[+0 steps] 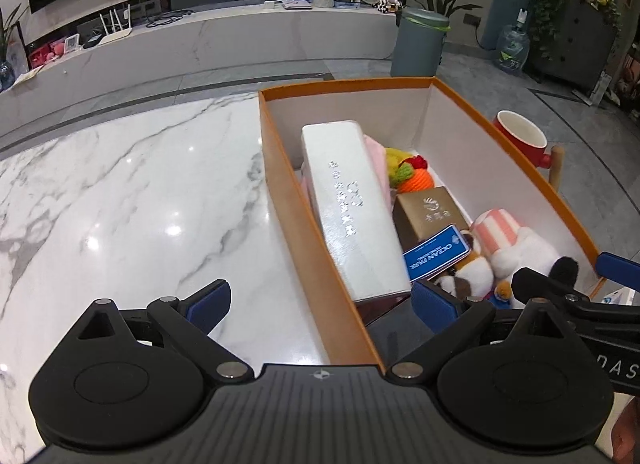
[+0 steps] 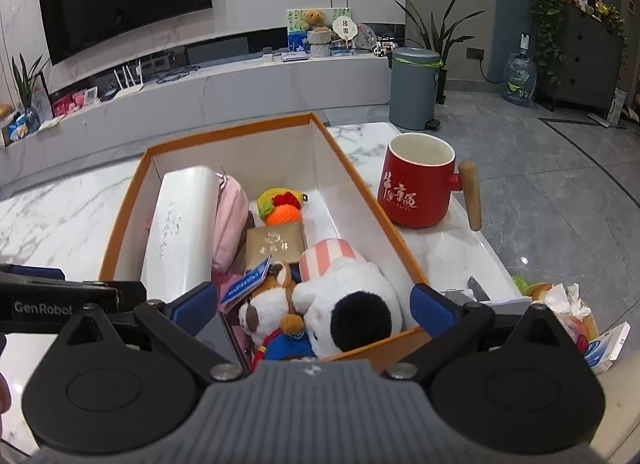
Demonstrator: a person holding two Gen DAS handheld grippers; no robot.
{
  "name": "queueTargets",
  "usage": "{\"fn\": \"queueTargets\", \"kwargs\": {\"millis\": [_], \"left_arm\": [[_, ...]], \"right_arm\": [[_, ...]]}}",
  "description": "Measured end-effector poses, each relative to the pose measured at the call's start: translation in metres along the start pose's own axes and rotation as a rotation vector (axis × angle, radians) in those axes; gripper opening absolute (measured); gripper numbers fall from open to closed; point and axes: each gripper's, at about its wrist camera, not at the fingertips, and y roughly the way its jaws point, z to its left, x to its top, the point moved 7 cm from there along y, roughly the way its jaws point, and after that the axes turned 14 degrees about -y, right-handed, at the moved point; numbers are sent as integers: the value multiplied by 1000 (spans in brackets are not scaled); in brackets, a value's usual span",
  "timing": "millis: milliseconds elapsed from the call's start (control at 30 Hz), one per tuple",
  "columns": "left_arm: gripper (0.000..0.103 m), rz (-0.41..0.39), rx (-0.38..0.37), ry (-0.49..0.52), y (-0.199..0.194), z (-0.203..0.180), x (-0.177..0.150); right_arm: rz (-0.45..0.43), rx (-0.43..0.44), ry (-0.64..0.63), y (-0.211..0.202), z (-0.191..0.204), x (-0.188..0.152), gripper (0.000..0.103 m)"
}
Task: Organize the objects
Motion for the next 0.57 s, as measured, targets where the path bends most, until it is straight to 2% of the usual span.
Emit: {"fn": "queueTargets", "kwargs": {"millis": [567], "left_arm": [[103,-24,12,14,-2,1,-2]], "right_arm": [[3,-16,-32,1,8,-3,102]]}}
